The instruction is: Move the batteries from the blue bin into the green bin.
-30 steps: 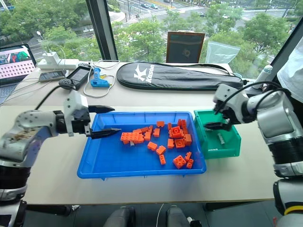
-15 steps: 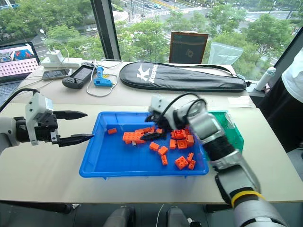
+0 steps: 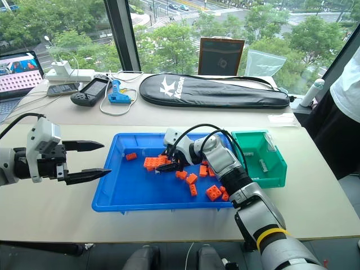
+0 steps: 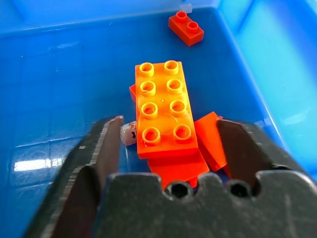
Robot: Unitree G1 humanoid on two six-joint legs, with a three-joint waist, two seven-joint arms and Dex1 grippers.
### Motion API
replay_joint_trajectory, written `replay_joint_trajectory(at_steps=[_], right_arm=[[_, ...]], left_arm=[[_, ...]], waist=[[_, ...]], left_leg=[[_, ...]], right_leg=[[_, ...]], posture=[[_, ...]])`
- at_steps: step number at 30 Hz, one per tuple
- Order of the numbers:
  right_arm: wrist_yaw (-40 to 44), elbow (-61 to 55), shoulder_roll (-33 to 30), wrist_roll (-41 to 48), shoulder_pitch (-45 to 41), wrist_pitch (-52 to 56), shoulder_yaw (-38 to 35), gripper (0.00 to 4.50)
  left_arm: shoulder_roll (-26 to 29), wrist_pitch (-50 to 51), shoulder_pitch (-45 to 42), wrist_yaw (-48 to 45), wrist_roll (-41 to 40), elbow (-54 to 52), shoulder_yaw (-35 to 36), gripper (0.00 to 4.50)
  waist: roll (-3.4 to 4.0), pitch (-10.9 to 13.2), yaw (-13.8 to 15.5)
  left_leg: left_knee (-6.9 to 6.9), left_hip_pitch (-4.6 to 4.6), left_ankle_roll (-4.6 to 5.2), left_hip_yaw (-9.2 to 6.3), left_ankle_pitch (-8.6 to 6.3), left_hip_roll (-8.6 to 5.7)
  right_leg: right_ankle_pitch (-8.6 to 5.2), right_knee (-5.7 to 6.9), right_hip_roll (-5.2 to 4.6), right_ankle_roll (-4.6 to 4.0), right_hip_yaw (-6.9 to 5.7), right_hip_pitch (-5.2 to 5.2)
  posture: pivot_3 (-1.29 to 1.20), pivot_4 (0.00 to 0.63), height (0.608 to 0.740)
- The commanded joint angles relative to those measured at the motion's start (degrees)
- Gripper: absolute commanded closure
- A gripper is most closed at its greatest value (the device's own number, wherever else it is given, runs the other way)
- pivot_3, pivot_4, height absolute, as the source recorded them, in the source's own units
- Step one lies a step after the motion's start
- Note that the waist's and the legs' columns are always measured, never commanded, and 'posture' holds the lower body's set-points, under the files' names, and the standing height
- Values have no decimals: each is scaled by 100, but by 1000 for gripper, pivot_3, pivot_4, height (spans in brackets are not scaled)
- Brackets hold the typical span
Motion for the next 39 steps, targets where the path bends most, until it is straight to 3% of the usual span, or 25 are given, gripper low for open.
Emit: replay_joint_trajectory(at_steps=[1, 2, 8, 12, 15, 17, 19, 23, 24, 29, 39], right_arm=[[32, -222, -46, 68, 7, -62, -215, 2815], [71, -360, -113, 111, 30, 7, -262, 3080], [271, -1220, -687, 528, 78, 686, -807, 3087], [375, -1648, -1516, 427, 326, 1181, -970, 3087], [424, -1827, -1774, 545, 478, 1542, -1017, 3087], [437, -1919, -1918, 477, 559, 1593, -955, 2065], [432, -1990, -1971, 425, 589, 1601, -921, 1566], [290, -2092, -1779, 476, 554, 1522, -945, 182], [238, -2088, -1702, 454, 539, 1390, -928, 26], [378, -1936, -1103, 522, 394, 1026, -678, 26], [591, -522, -183, 122, -214, -99, -87, 26]], left_arm=[[66, -224, -187, 19, 137, 98, -112, 0], [53, -272, -215, 8, 171, 136, -155, 0], [-26, -473, -434, -69, 230, 319, -414, 0], [-171, -707, -800, -172, 386, 632, -794, 0], [-256, -822, -982, -238, 480, 778, -989, 0], [-299, -882, -1070, -285, 517, 857, -1074, 0], [-330, -903, -1124, -319, 549, 907, -1118, 0], [-351, -910, -1153, -334, 574, 922, -1151, 0], [-352, -912, -1155, -334, 575, 922, -1155, 0], [-322, -866, -1081, -296, 555, 851, -1078, 0], [-278, -641, -676, -31, 409, 426, -739, 0]], waist=[[0, 0, -3], [0, 0, -5], [0, 0, 24], [0, 0, 53], [-1, 0, 92], [-1, 0, 58], [-1, 0, 19], [-1, 0, -12], [-1, 0, -12], [-1, 0, -9], [-1, 1, 4]], left_leg=[[0, 0, 0, 0, 0, 0], [0, 0, 0, 0, 0, 0], [-1, -2, 0, 0, 0, -2], [-1, -1, 0, -1, 0, -2], [-1, -1, 0, 1, 0, -4], [-1, -1, 1, 3, 0, 0], [-1, -1, 1, 2, 0, 4], [-1, 0, 1, 1, 0, 5], [-1, 0, 1, 1, 0, 5], [-1, -1, 1, 0, 0, 4], [-1, -2, 0, -4, 0, 2]], right_leg=[[0, 0, 0, 0, 0, 0], [0, 0, 0, 0, 0, 0], [0, -1, -3, 0, -1, 1], [-1, -2, -2, -1, -4, 1], [-2, -9, -4, -2, -6, 6], [-3, -8, -1, -4, -4, 4], [-5, -3, 4, -7, -4, 2], [-5, -1, 5, -7, -4, 0], [-5, -1, 5, -7, -4, 0], [-5, -1, 4, -6, -4, 0], [-5, 0, 2, -7, -7, 2]], posture=[[0, 150, 733], [0, 150, 733], [0, 150, 733], [0, 150, 733], [0, 150, 733], [0, 150, 733], [0, 150, 733], [0, 150, 733], [0, 150, 733], [0, 150, 733], [0, 150, 733]])
